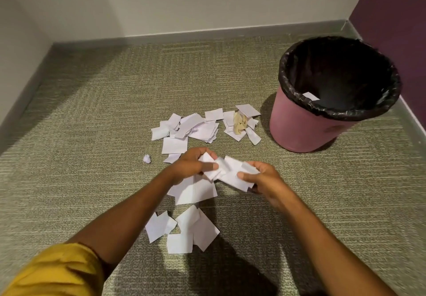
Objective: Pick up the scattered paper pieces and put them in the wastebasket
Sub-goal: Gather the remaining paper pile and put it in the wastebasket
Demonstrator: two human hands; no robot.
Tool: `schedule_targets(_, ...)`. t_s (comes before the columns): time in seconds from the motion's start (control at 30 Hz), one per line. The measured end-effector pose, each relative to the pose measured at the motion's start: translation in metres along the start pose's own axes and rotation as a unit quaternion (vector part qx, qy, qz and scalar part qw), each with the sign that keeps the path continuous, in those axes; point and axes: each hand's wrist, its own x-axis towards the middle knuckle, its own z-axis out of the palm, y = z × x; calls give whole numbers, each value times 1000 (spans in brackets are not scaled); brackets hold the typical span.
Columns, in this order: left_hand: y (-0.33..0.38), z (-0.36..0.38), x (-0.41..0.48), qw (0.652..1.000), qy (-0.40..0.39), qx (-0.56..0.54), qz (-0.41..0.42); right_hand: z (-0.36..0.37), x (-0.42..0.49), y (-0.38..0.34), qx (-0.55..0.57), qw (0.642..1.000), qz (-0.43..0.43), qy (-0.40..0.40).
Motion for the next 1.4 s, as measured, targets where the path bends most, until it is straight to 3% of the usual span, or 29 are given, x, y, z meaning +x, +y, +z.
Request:
schedule_targets(0.13,40,9,2,978,13,-208,12,-3,-13,-35,234,972,-9,4)
schedule_targets(0.33,121,34,-4,916,2,-391,90,-1,-36,-100,303,942,-142,-31)
schedule_targets(0.5,198,56,-3,891,18,-433,133,-18,-66,-156,352,905,-235,-44)
schedule_targets(0.67,259,89,-9,882,-12,-462,95,-49,-82,-184,451,857,-247,-16)
schedule_targets(0.8,276,112,-7,878,-48,-473,62,-68,-81,-186,527,805,-270,-44)
schedule_targets(0.9,277,119,-5,876,-86,-471,51,-76,-81,-185,549,786,-277,-62)
schedule_targets(1.13,267,105,-10,861,-104,-494,57,-81,-79,-177,589,774,-232,2)
schedule_targets(1.27,258,91,-9,873,-87,-474,74,-80,-80,-179,621,757,-203,16)
schedule_targets(1.4,239,69,-13,890,-91,-439,89,-67,-86,-178,584,787,-200,11)
